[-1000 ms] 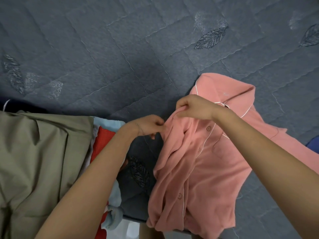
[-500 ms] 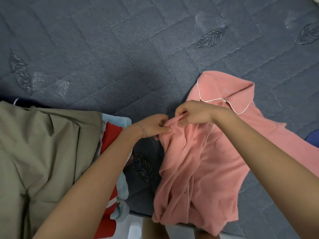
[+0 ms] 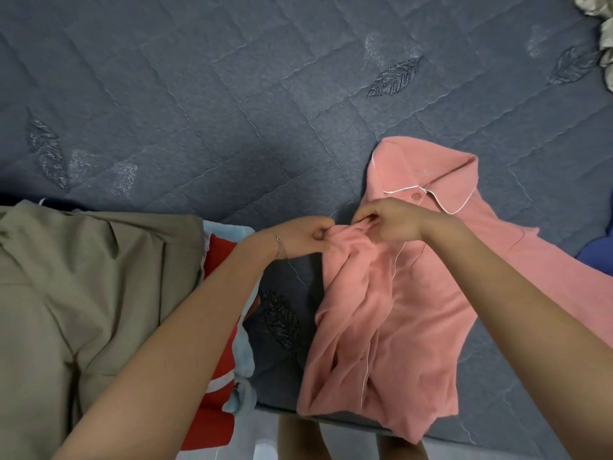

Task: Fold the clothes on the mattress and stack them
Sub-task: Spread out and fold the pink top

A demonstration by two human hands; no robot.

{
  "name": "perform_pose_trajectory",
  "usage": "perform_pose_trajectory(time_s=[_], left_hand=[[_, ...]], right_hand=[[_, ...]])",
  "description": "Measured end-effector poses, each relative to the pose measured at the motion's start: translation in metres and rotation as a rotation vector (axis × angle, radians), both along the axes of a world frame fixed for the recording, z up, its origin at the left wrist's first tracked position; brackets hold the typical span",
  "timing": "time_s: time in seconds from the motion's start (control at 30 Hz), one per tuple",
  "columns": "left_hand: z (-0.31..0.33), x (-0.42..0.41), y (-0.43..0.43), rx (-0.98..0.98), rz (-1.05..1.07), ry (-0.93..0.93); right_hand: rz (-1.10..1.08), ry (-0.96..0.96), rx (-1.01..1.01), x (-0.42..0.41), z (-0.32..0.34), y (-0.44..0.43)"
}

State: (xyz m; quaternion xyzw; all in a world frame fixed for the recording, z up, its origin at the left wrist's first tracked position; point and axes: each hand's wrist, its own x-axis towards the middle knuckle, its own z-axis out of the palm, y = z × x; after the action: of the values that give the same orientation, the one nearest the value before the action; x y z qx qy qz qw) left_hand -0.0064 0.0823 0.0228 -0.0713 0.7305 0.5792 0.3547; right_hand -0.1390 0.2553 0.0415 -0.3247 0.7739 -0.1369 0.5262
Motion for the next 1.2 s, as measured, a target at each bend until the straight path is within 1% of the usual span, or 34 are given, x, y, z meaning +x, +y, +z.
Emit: perform_pose_trajectory(time_s=[0.1, 0.17, 0.27, 0.33, 0.43, 0.53, 0.6, 0.67, 0.73, 0.83, 0.97, 1.03, 1.07, 1.17, 1.2], left_hand=[[0.001, 0.001, 0.003, 0.106, 0.042, -0.057], [-0.001, 0.003, 0.006, 0.150, 0.088, -0.102], [-0.001, 0.006, 0.007, 0.114, 0.137, -0.115], [0.001, 0.008, 0.008, 0.119, 0.156, -0.109], [-0.001, 0.015, 0.019, 0.074, 0.042, -0.092], [-0.009, 0.030, 0.038, 0.010, -0.114, -0.178], [-0.017, 0.039, 0.044, -0.044, -0.140, -0.208], [-0.019, 0.044, 0.040, -0.146, -0.099, -0.182], [-0.015, 0.046, 0.031, -0.196, -0.034, -0.110], [0.001, 0.045, 0.018, -0.135, 0.111, -0.043], [0.026, 0.037, 0.011, 0.049, 0.350, 0.027], [0.035, 0.033, 0.007, 0.058, 0.361, 0.057], [0.038, 0.032, 0.002, 0.005, 0.300, 0.052], [0.045, 0.033, -0.015, -0.359, -0.032, -0.015], [0.047, 0.033, -0.021, -0.456, -0.095, -0.038]], right_hand=[[-0.009, -0.171, -0.054, 0.007, 0.009, -0.011], [-0.015, -0.234, -0.048, 0.009, 0.014, -0.015], [0.005, -0.196, -0.018, 0.010, 0.019, -0.015], [-0.017, -0.175, -0.083, 0.013, 0.020, -0.013], [-0.118, -0.238, -0.177, 0.014, 0.021, -0.007], [-0.207, -0.262, -0.220, 0.010, 0.022, 0.002], [-0.221, -0.234, -0.216, 0.009, 0.019, 0.009], [-0.248, -0.186, -0.220, 0.008, 0.015, 0.018], [-0.311, -0.106, -0.234, 0.005, 0.011, 0.026], [-0.360, -0.025, -0.222, -0.005, 0.009, 0.035], [-0.376, 0.038, -0.210, -0.009, 0.009, 0.038], [-0.420, 0.075, -0.246, -0.010, 0.010, 0.038], [-0.449, 0.090, -0.267, -0.011, 0.011, 0.038], [-0.510, 0.115, -0.327, -0.015, 0.015, 0.043], [-0.526, 0.121, -0.344, -0.016, 0.016, 0.044]])
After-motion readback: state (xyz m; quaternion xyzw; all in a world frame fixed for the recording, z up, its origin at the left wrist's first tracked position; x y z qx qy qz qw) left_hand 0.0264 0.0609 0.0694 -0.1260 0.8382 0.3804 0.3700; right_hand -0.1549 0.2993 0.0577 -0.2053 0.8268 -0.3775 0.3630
